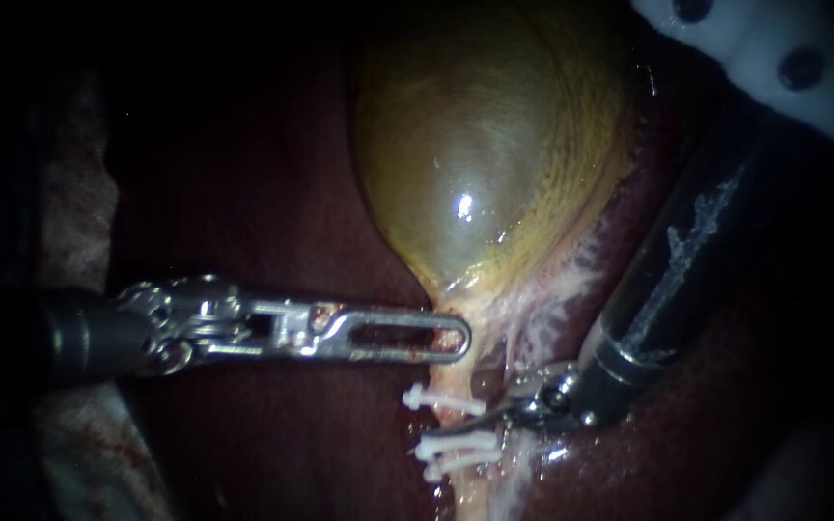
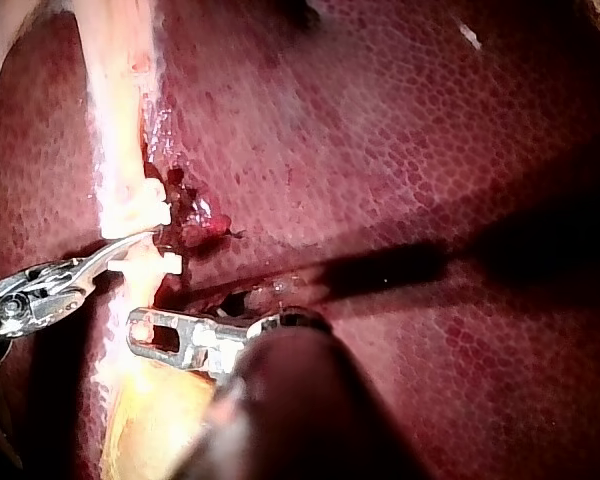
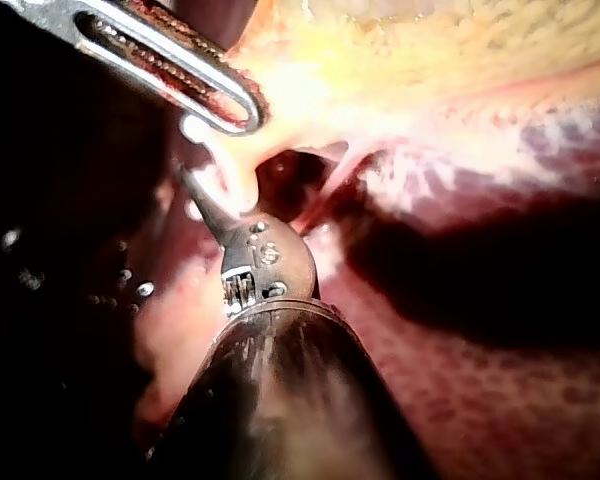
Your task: Go to the cutting position left tube
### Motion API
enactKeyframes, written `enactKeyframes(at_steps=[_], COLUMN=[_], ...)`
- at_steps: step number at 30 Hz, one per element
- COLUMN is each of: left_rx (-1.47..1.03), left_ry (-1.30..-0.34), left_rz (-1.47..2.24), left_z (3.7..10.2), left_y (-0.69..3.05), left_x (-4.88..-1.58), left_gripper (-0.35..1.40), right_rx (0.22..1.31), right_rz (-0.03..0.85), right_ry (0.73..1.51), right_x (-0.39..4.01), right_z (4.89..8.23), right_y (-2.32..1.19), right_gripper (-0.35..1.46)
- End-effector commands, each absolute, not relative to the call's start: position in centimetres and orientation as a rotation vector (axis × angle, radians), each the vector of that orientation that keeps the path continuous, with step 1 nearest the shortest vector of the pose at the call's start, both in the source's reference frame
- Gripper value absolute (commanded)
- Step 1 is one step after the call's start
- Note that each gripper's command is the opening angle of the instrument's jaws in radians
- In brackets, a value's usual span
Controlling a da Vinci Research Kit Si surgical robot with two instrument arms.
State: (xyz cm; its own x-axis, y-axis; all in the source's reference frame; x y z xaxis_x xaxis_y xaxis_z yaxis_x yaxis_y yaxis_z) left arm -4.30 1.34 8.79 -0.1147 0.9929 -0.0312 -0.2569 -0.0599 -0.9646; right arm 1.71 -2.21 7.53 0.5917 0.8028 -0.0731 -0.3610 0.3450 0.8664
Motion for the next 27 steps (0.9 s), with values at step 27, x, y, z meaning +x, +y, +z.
enactKeyframes(at_steps=[27], left_rx=[-0.99], left_ry=[-1.067], left_rz=[1.436], left_z=[8.79], left_y=[1.35], left_x=[-4.3], left_gripper=[-0.35], right_rx=[0.936], right_rz=[0.804], right_ry=[0.549], right_x=[1.7], right_z=[7.54], right_y=[-2.21], right_gripper=[0.07])
